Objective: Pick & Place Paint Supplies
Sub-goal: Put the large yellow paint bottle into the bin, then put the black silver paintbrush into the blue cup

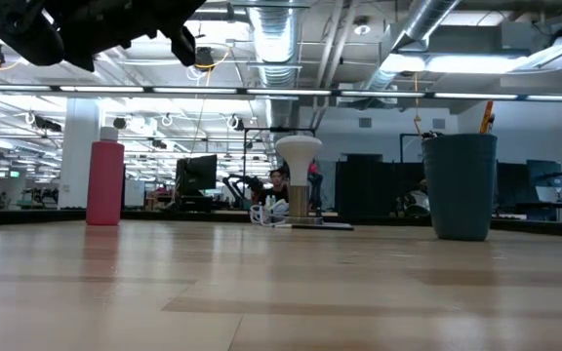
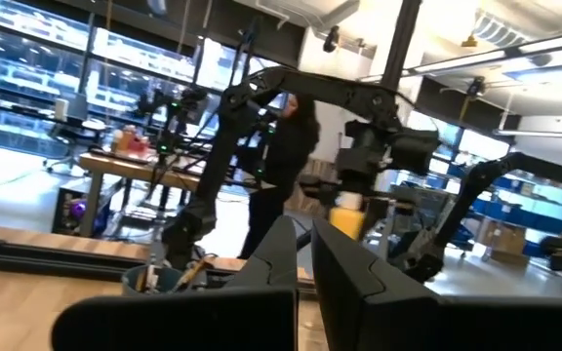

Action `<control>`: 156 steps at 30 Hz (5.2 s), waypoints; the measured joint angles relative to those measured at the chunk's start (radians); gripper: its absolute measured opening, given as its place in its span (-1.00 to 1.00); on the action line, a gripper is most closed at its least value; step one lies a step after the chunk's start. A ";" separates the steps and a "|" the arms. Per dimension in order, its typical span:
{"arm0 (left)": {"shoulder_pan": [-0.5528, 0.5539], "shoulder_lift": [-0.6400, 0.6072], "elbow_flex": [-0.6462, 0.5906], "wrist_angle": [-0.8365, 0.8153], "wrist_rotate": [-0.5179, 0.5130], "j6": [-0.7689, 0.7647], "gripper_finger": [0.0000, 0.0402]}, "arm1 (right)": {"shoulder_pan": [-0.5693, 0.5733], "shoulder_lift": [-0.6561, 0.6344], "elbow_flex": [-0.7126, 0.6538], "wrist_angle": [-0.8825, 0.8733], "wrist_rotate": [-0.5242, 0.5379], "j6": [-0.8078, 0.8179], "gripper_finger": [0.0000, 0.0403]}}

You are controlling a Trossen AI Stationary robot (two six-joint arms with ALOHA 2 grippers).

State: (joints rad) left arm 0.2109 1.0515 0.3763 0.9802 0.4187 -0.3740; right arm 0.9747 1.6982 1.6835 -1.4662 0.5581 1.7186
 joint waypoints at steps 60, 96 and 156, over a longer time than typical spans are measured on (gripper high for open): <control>-0.037 0.000 0.000 0.012 0.002 0.001 -1.00 | -0.114 0.120 -0.297 0.077 -0.074 0.163 0.21; -0.062 0.000 0.000 0.019 0.002 -0.005 -1.00 | -0.281 0.113 0.053 -0.067 -0.010 -0.393 0.21; 0.052 0.228 0.037 -0.024 -0.010 0.060 -1.00 | -0.742 -0.368 -0.709 1.477 -0.198 -1.747 0.21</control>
State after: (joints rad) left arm 0.2632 1.2798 0.4133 0.9560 0.4088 -0.3135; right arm 0.2325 1.3299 0.9746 0.0106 0.3599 -0.0285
